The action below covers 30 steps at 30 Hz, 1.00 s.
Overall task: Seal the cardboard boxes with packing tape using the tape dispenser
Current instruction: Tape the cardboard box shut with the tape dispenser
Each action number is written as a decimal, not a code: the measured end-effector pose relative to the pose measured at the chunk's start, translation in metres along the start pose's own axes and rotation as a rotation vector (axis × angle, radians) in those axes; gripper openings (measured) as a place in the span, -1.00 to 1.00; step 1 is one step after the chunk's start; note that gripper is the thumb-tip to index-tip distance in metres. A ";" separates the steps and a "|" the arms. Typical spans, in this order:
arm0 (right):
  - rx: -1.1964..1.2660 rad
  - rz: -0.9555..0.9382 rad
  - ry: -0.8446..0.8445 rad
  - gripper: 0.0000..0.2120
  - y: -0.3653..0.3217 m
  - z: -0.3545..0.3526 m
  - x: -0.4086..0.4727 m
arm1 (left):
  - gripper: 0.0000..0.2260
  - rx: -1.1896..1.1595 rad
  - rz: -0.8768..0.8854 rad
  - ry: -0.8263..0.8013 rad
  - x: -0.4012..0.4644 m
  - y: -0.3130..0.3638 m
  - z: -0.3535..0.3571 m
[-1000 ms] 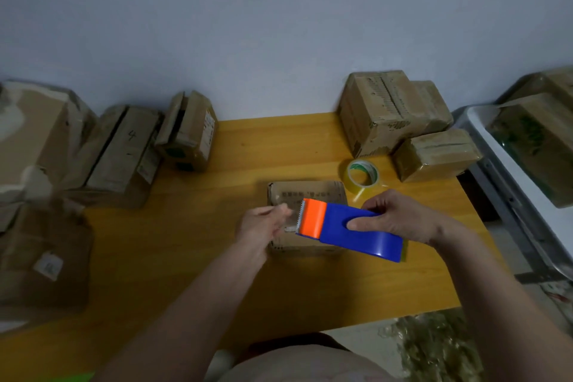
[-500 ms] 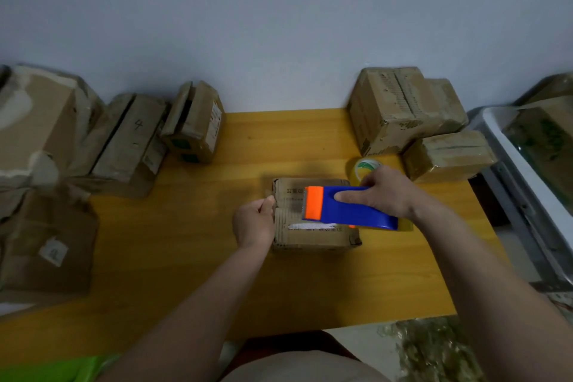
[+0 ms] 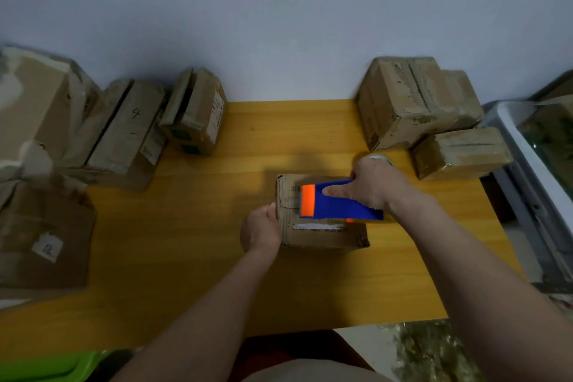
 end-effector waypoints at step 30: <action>0.041 0.157 -0.112 -0.39 0.046 -0.010 -0.004 | -0.04 0.751 0.886 -0.195 -0.018 -0.004 -0.004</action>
Point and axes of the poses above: each hand's wrist, its own x-axis towards the middle knuckle, its own z-axis out of the palm, y = z × x, the point moved 2 cm from there along x, towards the middle knuckle, and after that the axes turned 7 degrees about y, right-handed, at the moved point
